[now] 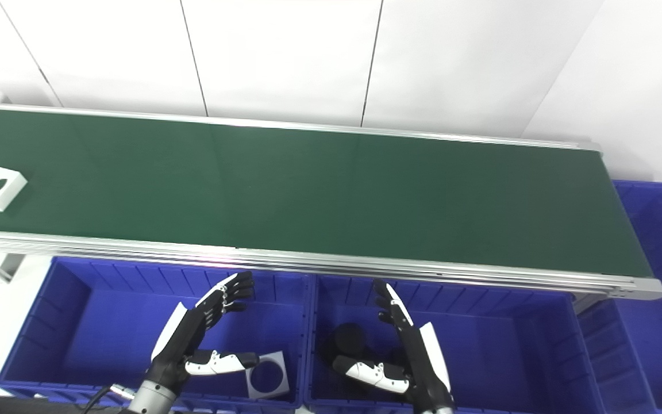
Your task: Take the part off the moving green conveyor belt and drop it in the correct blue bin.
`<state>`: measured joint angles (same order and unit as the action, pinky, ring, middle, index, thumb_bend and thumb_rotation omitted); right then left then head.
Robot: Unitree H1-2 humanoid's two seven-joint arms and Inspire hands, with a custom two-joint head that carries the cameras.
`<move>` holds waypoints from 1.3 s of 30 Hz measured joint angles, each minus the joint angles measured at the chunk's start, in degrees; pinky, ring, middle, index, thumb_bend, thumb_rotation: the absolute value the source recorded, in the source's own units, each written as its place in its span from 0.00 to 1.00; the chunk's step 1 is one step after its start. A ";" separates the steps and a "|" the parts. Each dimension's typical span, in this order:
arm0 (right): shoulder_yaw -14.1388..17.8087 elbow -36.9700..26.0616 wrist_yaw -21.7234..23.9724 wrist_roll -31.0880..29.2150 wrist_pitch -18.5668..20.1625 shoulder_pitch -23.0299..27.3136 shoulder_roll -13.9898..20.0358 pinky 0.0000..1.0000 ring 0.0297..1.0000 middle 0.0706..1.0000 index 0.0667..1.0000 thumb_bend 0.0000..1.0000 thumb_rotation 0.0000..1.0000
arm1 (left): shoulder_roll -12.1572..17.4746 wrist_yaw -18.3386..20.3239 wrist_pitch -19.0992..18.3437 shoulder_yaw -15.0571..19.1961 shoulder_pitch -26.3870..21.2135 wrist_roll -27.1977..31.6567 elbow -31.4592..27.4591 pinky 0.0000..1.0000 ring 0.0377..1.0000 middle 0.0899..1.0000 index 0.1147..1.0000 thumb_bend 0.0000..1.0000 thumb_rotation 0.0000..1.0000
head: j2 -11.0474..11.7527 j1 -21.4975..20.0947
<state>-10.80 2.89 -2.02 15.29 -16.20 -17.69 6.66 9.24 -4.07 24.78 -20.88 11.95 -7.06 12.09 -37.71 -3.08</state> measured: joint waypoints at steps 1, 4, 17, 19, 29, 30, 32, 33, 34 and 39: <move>0.00 0.00 0.00 -0.02 0.00 0.00 0.00 0.84 0.90 0.93 0.94 0.86 0.44 | 0.00 -0.02 0.00 -0.01 0.00 0.06 0.00 0.77 0.83 0.85 0.85 0.91 0.45 | 0.00 0.00; 0.00 0.04 0.00 -0.01 0.00 0.02 0.00 0.84 0.90 0.93 0.94 0.87 0.44 | 0.01 -0.13 0.00 -0.05 -0.02 0.03 0.01 0.78 0.83 0.85 0.85 0.91 0.45 | 0.00 -0.09; 0.01 -0.49 0.03 -0.13 0.00 0.00 0.00 0.84 0.89 0.92 0.93 0.87 0.43 | 0.06 -0.46 0.00 -0.22 -0.05 -0.49 -0.01 0.77 0.82 0.85 0.85 0.91 0.45 | -0.18 -0.09; 0.01 -0.47 0.03 -0.16 0.00 0.00 0.00 0.84 0.90 0.92 0.94 0.86 0.43 | 0.05 -1.00 0.00 -0.34 -0.05 -0.78 -0.02 0.77 0.82 0.85 0.85 0.90 0.44 | -0.18 -0.09; 0.00 -0.46 0.04 -0.67 0.00 0.00 0.01 0.84 0.90 0.93 0.94 0.87 0.42 | 0.20 -1.02 0.00 -0.71 -0.12 -0.90 -0.02 0.77 0.83 0.85 0.85 0.89 0.44 | -0.09 0.43; 0.00 -0.46 0.05 -0.74 0.00 0.00 0.01 0.85 0.90 0.93 0.94 0.87 0.42 | 0.24 -1.02 0.00 -0.79 -0.14 -0.90 -0.02 0.78 0.83 0.85 0.85 0.89 0.44 | 0.00 0.79; 0.02 -0.46 0.10 -0.91 0.00 0.00 0.01 0.85 0.90 0.93 0.94 0.87 0.43 | 0.25 -1.02 0.00 -0.89 -0.21 -0.92 -0.01 0.78 0.83 0.85 0.85 0.89 0.44 | 0.09 1.76; 0.04 -0.47 0.11 -0.90 0.00 0.01 0.03 0.86 0.90 0.93 0.94 0.87 0.42 | 0.23 -1.03 0.00 -0.96 -0.30 -0.92 0.02 0.78 0.83 0.85 0.85 0.89 0.43 | 0.70 5.33; 0.05 -0.47 0.11 -0.87 0.00 0.02 0.07 0.88 0.90 0.93 0.94 0.86 0.42 | 0.24 -1.13 0.00 -1.15 -0.46 -0.98 0.09 0.78 0.82 0.85 0.85 0.88 0.43 | 0.70 5.36; 0.38 0.05 0.46 -1.92 -0.27 0.22 0.98 0.90 0.92 0.93 0.95 0.83 0.36 | -0.05 -3.54 0.00 -2.77 -1.15 -2.22 1.00 0.77 0.82 0.85 0.85 0.90 0.43 | 3.33 13.07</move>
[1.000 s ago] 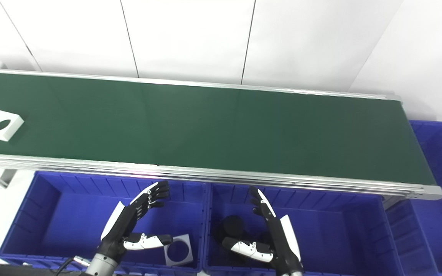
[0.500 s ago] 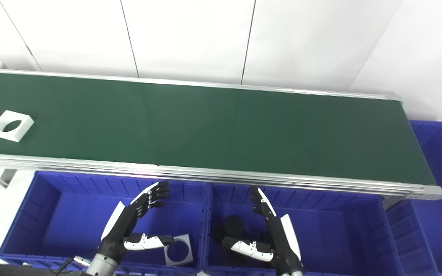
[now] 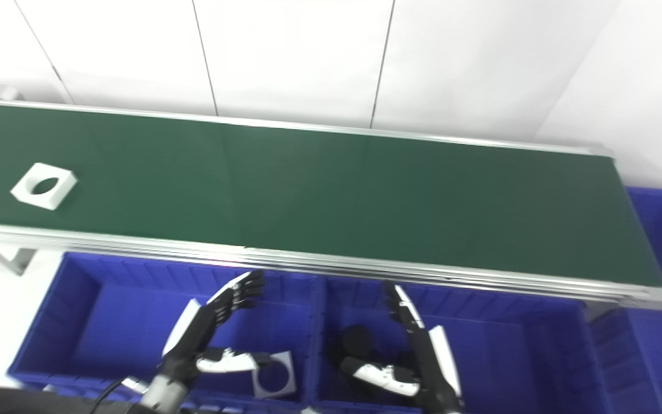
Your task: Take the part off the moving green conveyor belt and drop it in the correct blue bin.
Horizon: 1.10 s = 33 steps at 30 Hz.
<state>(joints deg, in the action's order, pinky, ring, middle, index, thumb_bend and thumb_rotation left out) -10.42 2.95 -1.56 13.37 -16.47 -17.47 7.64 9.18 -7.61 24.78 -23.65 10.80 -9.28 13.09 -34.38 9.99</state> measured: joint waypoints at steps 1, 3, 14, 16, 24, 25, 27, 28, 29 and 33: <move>0.16 0.41 0.34 -0.78 -0.45 0.01 0.21 0.91 0.92 0.93 0.95 0.83 0.35 | -0.07 0.00 0.00 -0.13 0.01 -0.05 0.08 0.77 0.82 0.85 0.84 0.91 0.43 | 0.01 0.02; 0.37 1.01 0.61 -1.64 -1.37 -0.02 0.54 0.90 0.92 0.93 0.95 0.82 0.35 | -0.16 -0.04 0.00 -0.37 0.01 -0.17 0.42 0.76 0.82 0.84 0.84 0.91 0.43 | 0.79 1.50; 1.09 4.70 0.65 -2.67 -5.09 0.75 0.89 0.85 0.91 0.93 0.95 0.81 0.33 | -0.17 -5.12 -0.05 -3.19 -0.48 -0.04 0.23 0.75 0.80 0.82 0.81 0.95 0.42 | 3.53 3.72; 1.17 4.70 0.65 -2.68 -5.09 0.76 0.88 0.87 0.92 0.93 0.95 0.81 0.33 | 0.01 -4.92 0.01 -2.84 -0.56 1.15 -2.91 0.76 0.81 0.82 0.81 0.96 0.42 | 3.61 3.54; 1.38 5.74 0.66 -3.07 -5.88 1.62 0.78 0.85 0.90 0.92 0.94 0.82 0.32 | 2.62 -0.25 0.09 4.04 -3.17 4.57 -18.16 0.82 0.85 0.86 0.86 0.84 0.30 | 4.14 0.65; 1.47 6.27 0.65 -3.05 -6.03 1.97 0.76 0.85 0.90 0.92 0.94 0.82 0.33 | 3.31 0.40 0.15 6.44 -4.11 5.12 -20.21 0.82 0.85 0.87 0.87 0.82 0.26 | 4.14 0.55; 1.59 7.02 0.65 -3.05 -6.06 2.43 0.73 0.86 0.90 0.91 0.93 0.84 0.33 | 4.43 0.89 0.24 9.71 -5.83 5.69 -22.28 0.82 0.86 0.88 0.88 0.81 0.25 | 4.14 -0.06; 1.65 7.08 0.65 -3.07 -6.06 2.52 0.69 0.86 0.90 0.91 0.93 0.84 0.34 | 4.90 1.38 0.19 11.15 -6.54 6.23 -22.81 0.82 0.86 0.88 0.88 0.81 0.25 | 4.14 -0.06; 1.68 7.07 0.65 -3.07 -6.06 2.58 0.63 0.87 0.90 0.91 0.93 0.85 0.34 | 5.30 1.93 -0.06 12.33 -6.96 6.46 -23.45 0.83 0.86 0.88 0.89 0.81 0.25 | 4.05 -0.67; 1.73 7.08 0.65 -3.43 -6.06 2.62 0.16 0.87 0.90 0.90 0.92 0.87 0.34 | 7.83 5.17 -2.88 17.17 -8.43 6.31 -25.24 0.82 0.87 0.89 0.89 0.83 0.27 | 3.44 -2.69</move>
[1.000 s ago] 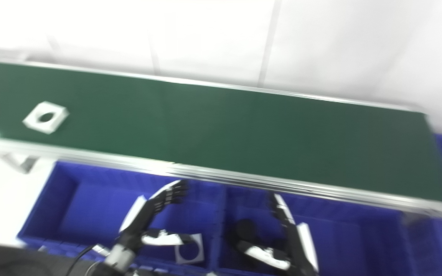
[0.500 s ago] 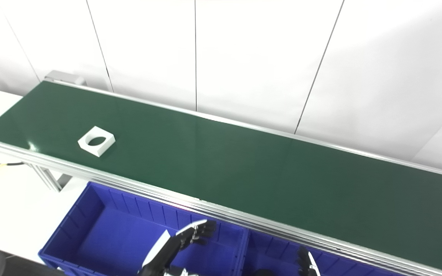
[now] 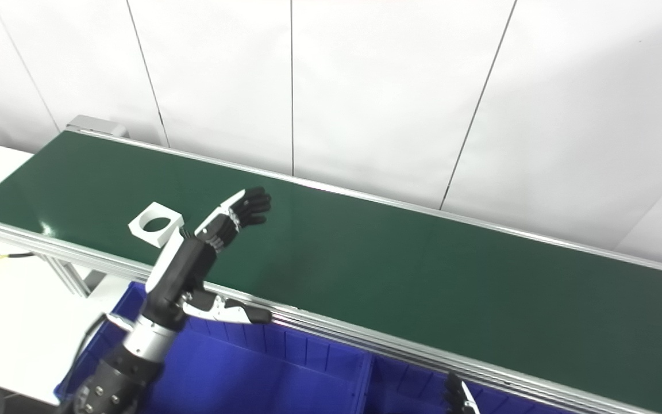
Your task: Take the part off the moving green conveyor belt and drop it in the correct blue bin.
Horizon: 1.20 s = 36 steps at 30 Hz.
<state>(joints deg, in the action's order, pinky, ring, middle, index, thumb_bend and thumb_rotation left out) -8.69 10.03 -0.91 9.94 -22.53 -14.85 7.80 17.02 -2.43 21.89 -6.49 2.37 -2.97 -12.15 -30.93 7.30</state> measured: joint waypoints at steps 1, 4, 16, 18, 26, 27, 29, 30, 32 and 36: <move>0.00 0.00 0.00 -0.07 0.00 0.03 -0.06 0.87 0.90 0.90 0.92 0.87 0.33 | 0.62 0.48 -0.84 1.19 -0.58 0.01 -0.03 0.82 0.87 0.90 0.90 0.82 0.25 | -0.09 -0.27; -0.01 -0.06 0.01 -0.15 0.00 0.23 -0.05 0.87 0.89 0.90 0.92 0.87 0.33 | 2.75 2.49 -3.78 3.88 -2.98 -0.16 0.09 0.82 0.87 0.90 0.90 0.81 0.21 | -0.71 -2.21; -0.13 -1.37 0.15 -0.57 0.01 0.32 -0.82 0.85 0.87 0.88 0.90 0.90 0.32 | 7.92 6.35 -7.84 6.41 -13.56 -11.57 12.48 0.79 0.86 0.88 0.88 0.86 0.17 | -3.34 -5.46; -0.11 -2.27 0.16 -0.63 0.02 0.22 -0.88 0.87 0.88 0.89 0.91 0.90 0.32 | 8.84 6.62 -8.05 5.95 -15.04 -13.93 15.51 0.79 0.85 0.89 0.89 0.86 0.15 | -4.13 -4.93; -0.14 -2.31 1.12 -0.99 0.02 -0.01 -0.75 0.87 0.87 0.89 0.90 0.89 0.34 | 11.21 9.03 -10.29 2.41 -21.33 -20.65 26.04 0.79 0.86 0.90 0.90 0.89 0.05 | -5.27 -3.88; -0.15 -2.31 1.21 -1.00 0.01 0.09 -0.74 0.87 0.87 0.89 0.90 0.89 0.34 | 11.23 9.07 -10.64 2.10 -22.14 -21.42 27.48 0.79 0.87 0.91 0.90 0.89 0.03 | -5.45 -3.27; -0.09 -2.30 1.31 -1.18 0.01 0.11 -0.70 0.87 0.88 0.89 0.90 0.90 0.37 | 11.31 9.79 -11.54 1.51 -22.99 -21.87 28.97 0.82 0.88 0.92 0.92 0.89 0.01 | -5.80 -2.57; -0.08 -2.27 1.43 -1.29 0.00 0.07 -0.59 0.87 0.88 0.89 0.90 0.90 0.38 | 11.41 10.32 -12.34 0.96 -23.38 -22.62 29.44 0.83 0.90 0.93 0.93 0.89 0.00 | -5.80 -2.56; -0.08 -2.19 1.74 -1.44 -0.05 0.06 -0.31 0.87 0.88 0.90 0.90 0.91 0.38 | 11.83 11.46 -13.94 -0.41 -23.88 -24.07 29.83 0.85 0.92 0.93 0.93 0.89 0.00 | -5.89 -2.12; 0.05 -2.16 2.21 -2.23 -0.14 0.10 0.27 0.88 0.88 0.90 0.91 0.90 0.39 | 12.42 12.63 -15.54 -3.16 -25.43 -27.86 32.55 0.88 0.94 0.94 0.93 0.91 0.00 | -6.16 -1.24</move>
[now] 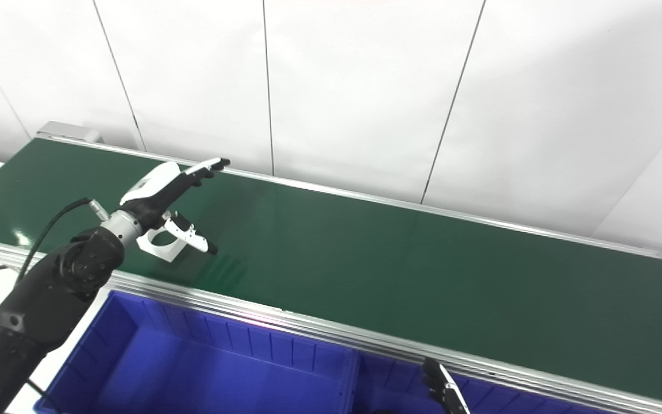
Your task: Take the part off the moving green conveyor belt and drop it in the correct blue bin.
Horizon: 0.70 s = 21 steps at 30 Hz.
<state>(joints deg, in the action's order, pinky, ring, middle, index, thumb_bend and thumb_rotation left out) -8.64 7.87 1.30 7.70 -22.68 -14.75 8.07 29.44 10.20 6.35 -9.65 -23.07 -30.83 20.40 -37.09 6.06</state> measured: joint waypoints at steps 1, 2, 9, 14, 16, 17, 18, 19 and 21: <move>0.04 0.00 0.01 -0.09 -0.01 0.00 0.02 0.89 0.88 0.89 0.91 0.90 0.40 | 0.21 0.20 -0.06 -0.71 -0.51 -0.75 1.02 0.89 0.95 0.94 0.93 0.91 0.00 | 0.00 0.00; 0.05 0.00 0.02 -0.13 -0.02 -0.01 0.03 0.90 0.89 0.90 0.91 0.90 0.40 | 0.39 0.40 -0.13 -1.14 -0.77 -1.34 1.44 0.89 0.95 0.94 0.92 0.91 0.00 | -0.17 0.87; 0.14 -0.02 0.65 -1.26 -0.08 -0.13 0.31 0.89 0.90 0.92 0.92 0.89 0.39 | 2.19 3.03 -3.25 -4.98 -3.13 -6.62 1.63 0.96 0.98 0.98 0.94 0.91 0.01 | -0.09 2.54; 0.35 -0.02 1.15 -2.05 -0.23 -0.14 0.55 0.88 0.89 0.90 0.92 0.88 0.39 | 2.93 5.85 -6.71 -8.46 -3.47 -11.48 1.17 0.97 0.98 0.99 0.95 0.91 0.00 | -0.09 3.69; 0.44 -0.02 1.25 -2.16 -0.33 -0.14 0.67 0.89 0.89 0.90 0.92 0.88 0.40 | 2.95 6.23 -7.44 -9.02 -3.47 -12.70 1.20 0.96 0.97 0.98 0.94 0.92 0.00 | 0.00 4.22; 0.48 -0.02 1.26 -2.17 -0.34 -0.13 0.77 0.88 0.89 0.90 0.92 0.89 0.40 | 3.04 6.23 -7.63 -9.40 -3.48 -13.54 1.19 0.97 0.97 0.98 0.95 0.91 0.00 | 0.00 4.22; 0.53 -0.02 1.27 -2.17 -0.36 -0.11 0.85 0.88 0.89 0.90 0.92 0.89 0.40 | 3.21 6.24 -7.92 -9.90 -3.48 -14.00 1.22 0.97 0.98 0.99 0.95 0.90 0.00 | 0.00 4.48; 0.61 -0.02 1.31 -2.24 -0.39 -0.12 0.93 0.89 0.89 0.90 0.92 0.89 0.40 | 3.27 6.33 -8.20 -10.28 -3.48 -14.77 1.25 0.97 0.98 0.99 0.96 0.89 0.00 | 0.09 4.83; 0.68 -0.02 1.54 -2.39 -0.40 -0.12 1.07 0.89 0.90 0.90 0.92 0.89 0.40 | 3.27 6.49 -8.61 -10.63 -3.49 -15.45 1.46 0.97 0.97 0.99 0.96 0.88 0.00 | 0.00 4.92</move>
<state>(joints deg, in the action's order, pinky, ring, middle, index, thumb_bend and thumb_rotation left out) -7.96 7.85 2.84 5.31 -23.08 -14.87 9.15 32.70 16.68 -2.26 -20.28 -26.55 -46.29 21.86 -37.09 10.99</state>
